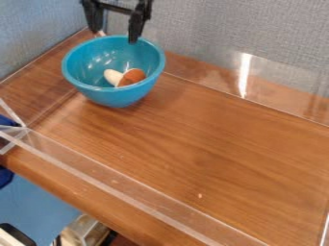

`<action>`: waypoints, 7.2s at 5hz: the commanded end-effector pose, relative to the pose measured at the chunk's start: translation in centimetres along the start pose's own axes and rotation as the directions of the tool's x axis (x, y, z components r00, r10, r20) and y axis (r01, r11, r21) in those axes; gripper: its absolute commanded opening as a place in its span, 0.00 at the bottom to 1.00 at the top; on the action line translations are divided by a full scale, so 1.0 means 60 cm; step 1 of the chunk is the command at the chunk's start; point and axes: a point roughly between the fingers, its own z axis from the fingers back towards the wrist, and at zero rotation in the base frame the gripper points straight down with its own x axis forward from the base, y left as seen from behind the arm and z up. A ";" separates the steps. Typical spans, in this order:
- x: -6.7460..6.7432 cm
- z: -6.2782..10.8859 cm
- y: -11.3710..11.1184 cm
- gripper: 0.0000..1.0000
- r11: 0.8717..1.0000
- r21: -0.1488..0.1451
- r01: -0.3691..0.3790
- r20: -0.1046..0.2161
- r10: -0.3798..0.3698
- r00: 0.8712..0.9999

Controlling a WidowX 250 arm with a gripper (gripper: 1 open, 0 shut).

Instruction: Remove the mushroom from inside the blue bowl and put it on the table

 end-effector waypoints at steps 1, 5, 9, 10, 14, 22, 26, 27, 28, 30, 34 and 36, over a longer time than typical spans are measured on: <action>0.004 -0.004 0.015 1.00 1.000 0.008 -0.023 0.022 0.023 0.999; 0.007 -0.079 0.007 0.00 0.999 0.024 -0.022 -0.036 0.023 0.999; 0.009 0.047 0.003 1.00 0.999 0.030 -0.040 0.094 0.037 0.995; 0.009 0.032 0.006 1.00 0.999 0.036 -0.039 0.071 0.036 0.997; 0.015 -0.054 0.002 1.00 0.996 0.082 -0.036 -0.024 0.038 0.999; -0.007 0.111 -0.044 0.00 0.999 0.014 0.032 0.133 -0.034 0.990; -0.129 0.037 -0.273 0.00 0.923 -0.028 0.385 -0.004 -0.385 0.923; -0.158 0.011 -0.293 0.00 0.905 -0.038 0.424 -0.030 -0.425 0.905; -0.172 -0.017 -0.296 0.00 0.895 -0.049 0.443 -0.036 -0.445 0.895; -0.193 -0.035 -0.333 0.00 0.882 -0.074 0.465 -0.031 -0.468 0.883; -0.217 -0.056 -0.388 1.00 0.863 -0.090 0.498 -0.018 -0.501 0.865; -0.215 -0.039 -0.381 1.00 0.865 -0.087 0.494 -0.003 -0.496 0.868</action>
